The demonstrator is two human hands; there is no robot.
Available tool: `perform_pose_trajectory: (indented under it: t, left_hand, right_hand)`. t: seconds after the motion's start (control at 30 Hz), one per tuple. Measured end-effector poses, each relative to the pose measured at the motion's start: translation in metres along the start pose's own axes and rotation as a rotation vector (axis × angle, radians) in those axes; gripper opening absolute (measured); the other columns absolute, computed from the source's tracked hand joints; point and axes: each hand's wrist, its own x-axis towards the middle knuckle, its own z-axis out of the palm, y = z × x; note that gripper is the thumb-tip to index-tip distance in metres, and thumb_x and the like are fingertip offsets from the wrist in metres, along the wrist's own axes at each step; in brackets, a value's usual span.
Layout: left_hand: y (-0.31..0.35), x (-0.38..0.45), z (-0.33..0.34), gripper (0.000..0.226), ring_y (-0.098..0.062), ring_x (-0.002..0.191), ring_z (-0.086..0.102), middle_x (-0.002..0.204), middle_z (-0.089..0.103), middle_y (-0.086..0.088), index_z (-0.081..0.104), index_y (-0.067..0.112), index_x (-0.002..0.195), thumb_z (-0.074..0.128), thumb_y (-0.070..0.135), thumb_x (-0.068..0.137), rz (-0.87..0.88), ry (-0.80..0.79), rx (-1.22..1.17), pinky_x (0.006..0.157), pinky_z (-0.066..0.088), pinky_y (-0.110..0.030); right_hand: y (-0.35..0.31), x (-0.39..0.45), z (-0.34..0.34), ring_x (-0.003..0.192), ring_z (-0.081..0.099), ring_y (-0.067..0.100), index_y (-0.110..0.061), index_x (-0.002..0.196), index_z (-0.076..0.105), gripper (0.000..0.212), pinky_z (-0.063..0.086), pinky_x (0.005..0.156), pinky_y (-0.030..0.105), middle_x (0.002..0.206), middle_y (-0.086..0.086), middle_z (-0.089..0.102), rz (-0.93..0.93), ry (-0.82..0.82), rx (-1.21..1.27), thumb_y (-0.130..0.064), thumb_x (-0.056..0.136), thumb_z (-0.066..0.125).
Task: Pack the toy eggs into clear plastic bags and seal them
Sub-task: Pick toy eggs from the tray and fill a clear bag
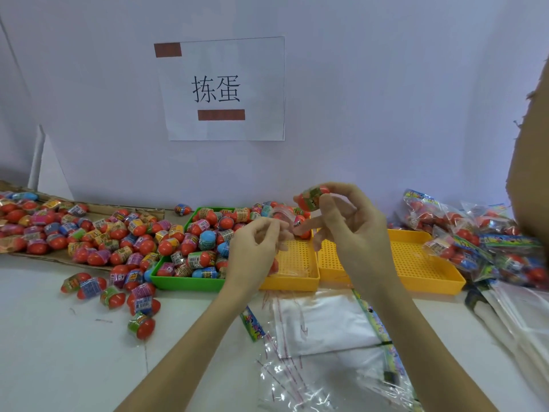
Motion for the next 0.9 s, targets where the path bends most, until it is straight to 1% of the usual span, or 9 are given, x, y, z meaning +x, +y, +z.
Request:
perform_pose_trajectory:
  t: [0.07,0.13,0.23,0.33,0.47,0.53,0.63,0.77,0.9]
  left_hand:
    - [0.001,-0.002,0.001,0.025,-0.009,0.065,0.066,0.073,0.074,0.010,0.077,0.017,0.098,0.055,0.023,0.110,-0.002,0.004,0.008,0.051,0.053,-0.022]
    - [0.001,-0.003,0.001,0.029,-0.011,0.058,0.057,0.066,0.069,0.007,0.076,0.018,0.090,0.057,0.025,0.110,-0.020,0.008,0.011,0.047,0.046,-0.023]
    - [0.000,-0.001,0.000,0.030,-0.019,0.068,0.062,0.080,0.074,-0.013,0.077,0.010,0.092,0.056,0.023,0.110,-0.048,-0.010,-0.040,0.060,0.052,-0.033]
    - [0.000,0.000,0.000,0.029,-0.008,0.077,0.072,0.084,0.079,-0.007,0.080,0.018,0.095,0.057,0.025,0.110,-0.109,-0.001,-0.142,0.072,0.059,-0.023]
    - [0.003,0.000,0.001,0.031,-0.010,0.088,0.074,0.092,0.081,0.000,0.082,0.025,0.100,0.054,0.021,0.111,-0.122,-0.023,-0.206,0.078,0.059,-0.022]
    - [0.006,-0.001,0.000,0.034,-0.009,0.091,0.075,0.095,0.081,0.003,0.082,0.026,0.100,0.051,0.017,0.111,-0.103,-0.035,-0.235,0.076,0.058,-0.018]
    - [0.008,-0.001,-0.001,0.035,-0.004,0.088,0.074,0.094,0.081,0.005,0.082,0.021,0.104,0.049,0.015,0.111,-0.090,-0.039,-0.259,0.072,0.056,-0.014]
    - [0.009,-0.002,-0.001,0.033,-0.003,0.088,0.073,0.096,0.081,0.004,0.082,0.019,0.108,0.049,0.016,0.111,-0.065,-0.011,-0.246,0.073,0.055,-0.014]
    - [0.010,-0.003,-0.001,0.031,-0.006,0.088,0.076,0.099,0.082,0.003,0.081,0.012,0.113,0.050,0.015,0.111,-0.043,-0.026,-0.261,0.067,0.057,-0.015]
  right_hand:
    - [0.001,-0.003,0.007,0.061,0.073,0.028,-0.015,0.113,0.068,0.023,0.051,0.047,0.027,0.094,0.004,0.076,-0.015,-0.052,-0.017,-0.033,0.100,0.065]
    - [0.004,-0.007,0.010,0.052,0.070,0.022,-0.018,0.115,0.072,0.021,0.047,0.043,0.023,0.096,-0.001,0.076,-0.029,-0.094,-0.096,-0.031,0.100,0.066]
    - [0.014,-0.011,0.010,0.049,0.069,0.016,-0.022,0.119,0.073,0.021,0.044,0.044,0.017,0.099,-0.010,0.076,-0.052,-0.083,-0.353,-0.030,0.102,0.066]
    - [0.023,-0.012,0.007,0.055,0.066,0.004,-0.021,0.123,0.074,0.023,0.044,0.059,0.009,0.096,-0.008,0.075,-0.155,-0.074,-0.665,-0.029,0.103,0.066]
    - [0.028,-0.012,0.006,0.072,0.065,0.008,-0.023,0.130,0.072,0.027,0.055,0.071,0.020,0.109,-0.002,0.064,-0.174,-0.162,-0.812,-0.026,0.105,0.064]
    - [0.029,-0.013,0.007,0.082,0.062,0.009,-0.024,0.132,0.072,0.029,0.052,0.075,0.015,0.115,0.000,0.059,-0.197,-0.188,-0.863,-0.023,0.104,0.064]
    - [0.031,-0.012,0.005,0.075,0.060,0.011,-0.018,0.134,0.071,0.031,0.048,0.074,0.014,0.119,0.003,0.058,-0.226,-0.204,-0.885,-0.018,0.103,0.066]
    - [0.030,-0.011,0.003,0.074,0.055,0.005,-0.019,0.135,0.067,0.031,0.055,0.073,0.021,0.122,0.000,0.061,-0.260,-0.254,-0.930,-0.015,0.104,0.063]
    - [0.030,-0.013,0.002,0.071,0.055,0.008,-0.013,0.114,0.076,0.017,0.057,0.064,0.031,0.127,0.001,0.064,-0.321,-0.275,-1.015,-0.018,0.105,0.063]
